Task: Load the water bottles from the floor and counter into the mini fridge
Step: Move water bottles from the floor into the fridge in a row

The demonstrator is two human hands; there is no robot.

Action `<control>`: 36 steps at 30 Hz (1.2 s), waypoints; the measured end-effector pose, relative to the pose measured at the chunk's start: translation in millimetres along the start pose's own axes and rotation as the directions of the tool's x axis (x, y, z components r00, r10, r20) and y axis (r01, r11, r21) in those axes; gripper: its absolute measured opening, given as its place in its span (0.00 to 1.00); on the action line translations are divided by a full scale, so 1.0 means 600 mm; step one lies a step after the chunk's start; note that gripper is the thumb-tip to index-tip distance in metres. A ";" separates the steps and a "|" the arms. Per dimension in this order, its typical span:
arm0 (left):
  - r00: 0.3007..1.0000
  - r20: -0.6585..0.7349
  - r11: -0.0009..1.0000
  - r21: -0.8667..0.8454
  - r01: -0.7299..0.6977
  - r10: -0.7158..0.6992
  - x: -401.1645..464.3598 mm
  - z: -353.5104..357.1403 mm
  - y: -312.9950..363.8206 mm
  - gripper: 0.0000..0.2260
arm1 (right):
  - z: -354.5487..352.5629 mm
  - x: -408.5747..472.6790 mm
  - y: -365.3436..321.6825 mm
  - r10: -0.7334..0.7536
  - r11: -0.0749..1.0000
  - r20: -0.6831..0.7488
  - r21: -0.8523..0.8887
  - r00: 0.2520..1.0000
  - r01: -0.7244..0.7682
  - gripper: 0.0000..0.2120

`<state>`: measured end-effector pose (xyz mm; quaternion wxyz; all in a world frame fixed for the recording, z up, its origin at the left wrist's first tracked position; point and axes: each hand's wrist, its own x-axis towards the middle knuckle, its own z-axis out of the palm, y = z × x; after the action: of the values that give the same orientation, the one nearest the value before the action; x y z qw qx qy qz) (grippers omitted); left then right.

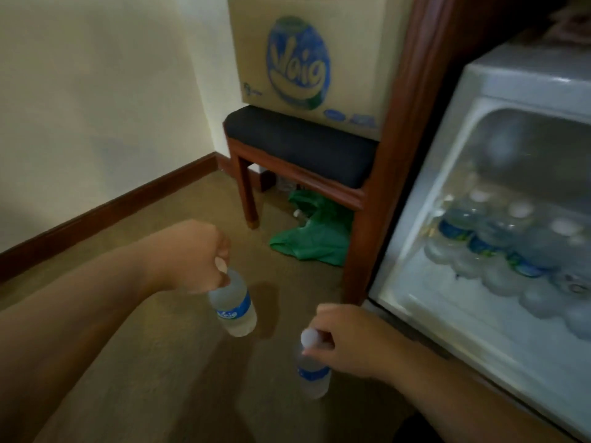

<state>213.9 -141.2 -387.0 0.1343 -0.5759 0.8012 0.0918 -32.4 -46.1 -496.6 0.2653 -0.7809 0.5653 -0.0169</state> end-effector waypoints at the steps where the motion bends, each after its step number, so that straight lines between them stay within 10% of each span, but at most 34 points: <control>1: 0.999 0.001 0.999 0.007 -0.038 0.038 -0.004 -0.015 0.017 0.06 | -0.007 -0.021 0.009 0.018 1.000 -0.039 0.024 0.999 -0.017 0.14; 9: 0.927 -0.106 0.932 0.077 -0.353 0.360 -0.015 -0.080 0.159 0.08 | -0.100 -0.199 0.055 0.248 0.951 -0.533 0.295 0.809 -0.097 0.10; 16: 0.758 -0.257 0.784 -0.005 -0.621 0.599 -0.018 -0.086 0.277 0.07 | -0.134 -0.299 0.146 0.439 0.896 -0.777 0.344 0.451 -0.280 0.12; 22: 0.681 -0.326 0.682 -0.130 -0.720 0.656 0.005 -0.072 0.390 0.06 | -0.123 -0.365 0.240 0.633 0.721 -0.765 0.528 0.116 -0.449 0.14; 36: 0.649 -0.442 0.425 -0.507 -0.750 0.620 0.095 0.016 0.646 0.08 | -0.118 -0.389 0.375 0.707 0.446 -0.649 0.718 -0.282 -0.534 0.13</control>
<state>-169.3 -65.5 -417.5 -0.2004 -0.2113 0.8878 0.3565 -336.5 84.3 -469.6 -0.1215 -0.1407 0.9035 -0.3862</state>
